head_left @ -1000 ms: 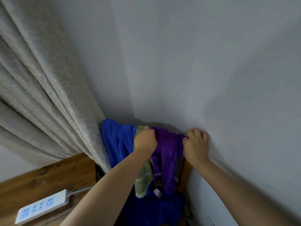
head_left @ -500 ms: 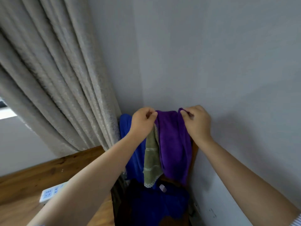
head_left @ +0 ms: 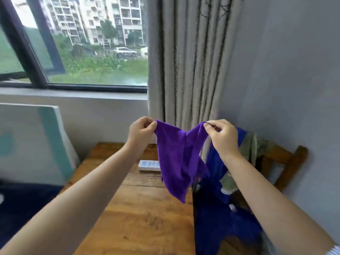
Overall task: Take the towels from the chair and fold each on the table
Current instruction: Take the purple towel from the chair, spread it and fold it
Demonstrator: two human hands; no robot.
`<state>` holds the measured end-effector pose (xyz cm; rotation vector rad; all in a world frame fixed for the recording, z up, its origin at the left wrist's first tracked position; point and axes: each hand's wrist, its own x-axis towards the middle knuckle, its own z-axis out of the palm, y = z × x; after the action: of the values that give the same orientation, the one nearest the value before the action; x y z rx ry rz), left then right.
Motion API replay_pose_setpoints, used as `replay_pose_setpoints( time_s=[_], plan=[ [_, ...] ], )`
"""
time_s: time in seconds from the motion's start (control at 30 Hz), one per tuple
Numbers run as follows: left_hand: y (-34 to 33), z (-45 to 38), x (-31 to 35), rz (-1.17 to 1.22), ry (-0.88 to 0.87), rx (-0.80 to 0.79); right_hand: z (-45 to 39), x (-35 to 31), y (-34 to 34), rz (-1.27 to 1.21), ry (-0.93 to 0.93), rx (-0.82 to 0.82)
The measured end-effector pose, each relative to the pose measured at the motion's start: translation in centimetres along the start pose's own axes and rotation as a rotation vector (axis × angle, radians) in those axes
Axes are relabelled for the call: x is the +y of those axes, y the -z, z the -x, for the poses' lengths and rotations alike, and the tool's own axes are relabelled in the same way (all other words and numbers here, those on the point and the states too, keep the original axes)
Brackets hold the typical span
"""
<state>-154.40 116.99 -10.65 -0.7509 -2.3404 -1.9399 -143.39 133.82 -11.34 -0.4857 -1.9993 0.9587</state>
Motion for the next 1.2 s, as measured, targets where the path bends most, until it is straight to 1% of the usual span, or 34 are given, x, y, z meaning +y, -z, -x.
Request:
replay_pose_setpoints(
  time_s=[0.07,0.1,0.2,0.3,0.43,0.53,0.63,0.8,0.93,0.97,1.07,1.13,1.2],
  plan=[
    [5.4,1.9,-1.3,-0.094,0.014,0.062,2.2,-1.7,-3.7,-0.072,-0.060,-0.111],
    [6.9,2.4,-1.9,-0.134,0.025,0.069,2.6,-2.0,-5.0,-0.098,-0.087,-0.144],
    [14.3,5.2,-4.9,-0.283,0.108,0.200,6.0,-3.7,-11.7,-0.180,-0.138,-0.307],
    [18.4,6.6,-7.0,-0.385,0.166,0.265,7.4,-4.3,-15.3,-0.197,-0.181,-0.386],
    [23.5,8.2,-10.3,-0.503,0.296,0.367,8.5,-4.6,-19.8,-0.196,-0.230,-0.456],
    [26.2,7.8,-12.7,-0.586,0.395,0.397,8.5,-4.2,-23.7,-0.182,-0.280,-0.501],
    [28.1,5.3,-15.1,-0.617,0.466,0.410,7.5,-3.3,-28.0,-0.169,-0.338,-0.526],
    [29.3,-2.2,-18.1,-0.607,0.501,0.377,3.7,-1.3,-34.1,-0.076,-0.381,-0.514],
    [28.7,-8.4,-19.0,-0.578,0.426,0.386,-0.1,-2.2,-37.6,0.010,-0.304,-0.453],
    [28.7,-10.5,-19.0,-0.566,0.390,0.409,-1.6,-2.9,-38.6,0.040,-0.255,-0.412],
    [28.8,-12.8,-18.5,-0.526,0.297,0.527,-4.1,-4.6,-39.7,0.109,-0.126,-0.287],
    [29.6,-14.2,-18.7,-0.483,0.265,0.600,-5.7,-6.0,-40.7,0.092,-0.069,-0.215],
    [30.3,-14.9,-19.3,-0.456,0.255,0.637,-6.7,-7.3,-41.2,0.033,-0.059,-0.168]
  ],
)
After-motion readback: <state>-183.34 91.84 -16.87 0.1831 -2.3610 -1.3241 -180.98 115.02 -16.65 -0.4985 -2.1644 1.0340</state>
